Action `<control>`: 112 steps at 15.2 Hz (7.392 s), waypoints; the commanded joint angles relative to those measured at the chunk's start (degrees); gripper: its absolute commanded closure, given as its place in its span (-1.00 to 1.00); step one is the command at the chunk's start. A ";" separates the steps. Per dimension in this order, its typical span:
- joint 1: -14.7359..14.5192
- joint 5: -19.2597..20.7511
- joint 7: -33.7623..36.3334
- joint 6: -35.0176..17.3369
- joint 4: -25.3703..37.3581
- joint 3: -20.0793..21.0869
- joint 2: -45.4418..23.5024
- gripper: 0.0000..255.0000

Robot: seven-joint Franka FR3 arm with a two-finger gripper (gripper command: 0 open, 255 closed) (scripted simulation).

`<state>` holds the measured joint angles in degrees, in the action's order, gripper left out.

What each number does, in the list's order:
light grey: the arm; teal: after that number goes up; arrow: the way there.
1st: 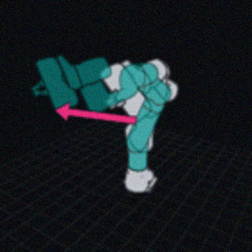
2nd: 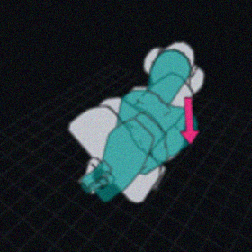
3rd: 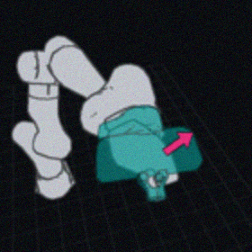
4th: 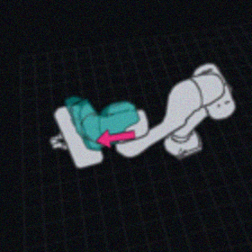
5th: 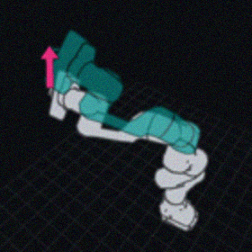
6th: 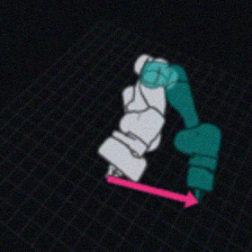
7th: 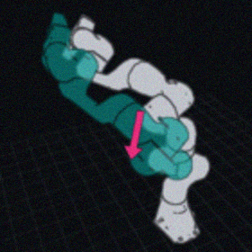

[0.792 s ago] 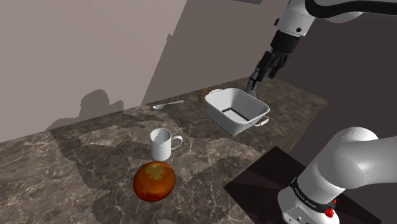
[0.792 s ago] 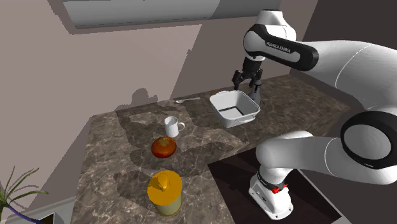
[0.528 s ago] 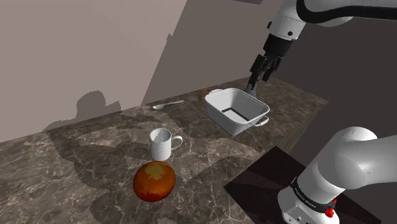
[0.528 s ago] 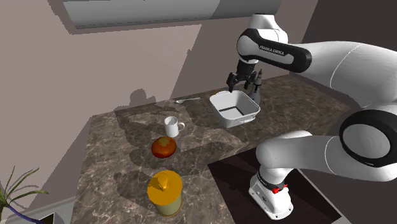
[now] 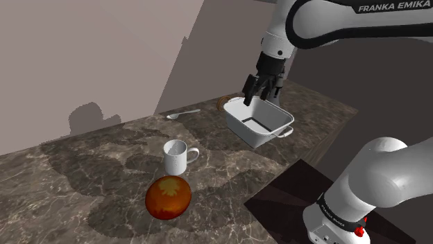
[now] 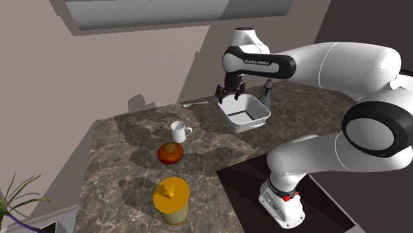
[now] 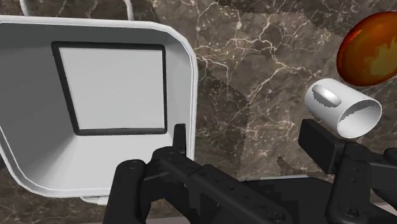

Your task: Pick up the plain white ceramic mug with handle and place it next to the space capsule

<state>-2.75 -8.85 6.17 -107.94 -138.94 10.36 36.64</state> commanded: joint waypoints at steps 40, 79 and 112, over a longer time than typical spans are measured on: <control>-4.10 15.67 30.90 -24.31 15.83 20.61 -43.36 1.00; -3.20 9.25 25.91 0.73 33.36 20.56 -34.36 1.00; -5.61 14.32 28.45 29.08 69.20 22.32 -43.26 1.00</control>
<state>-8.23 5.27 34.58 -79.79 -70.90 32.62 -6.34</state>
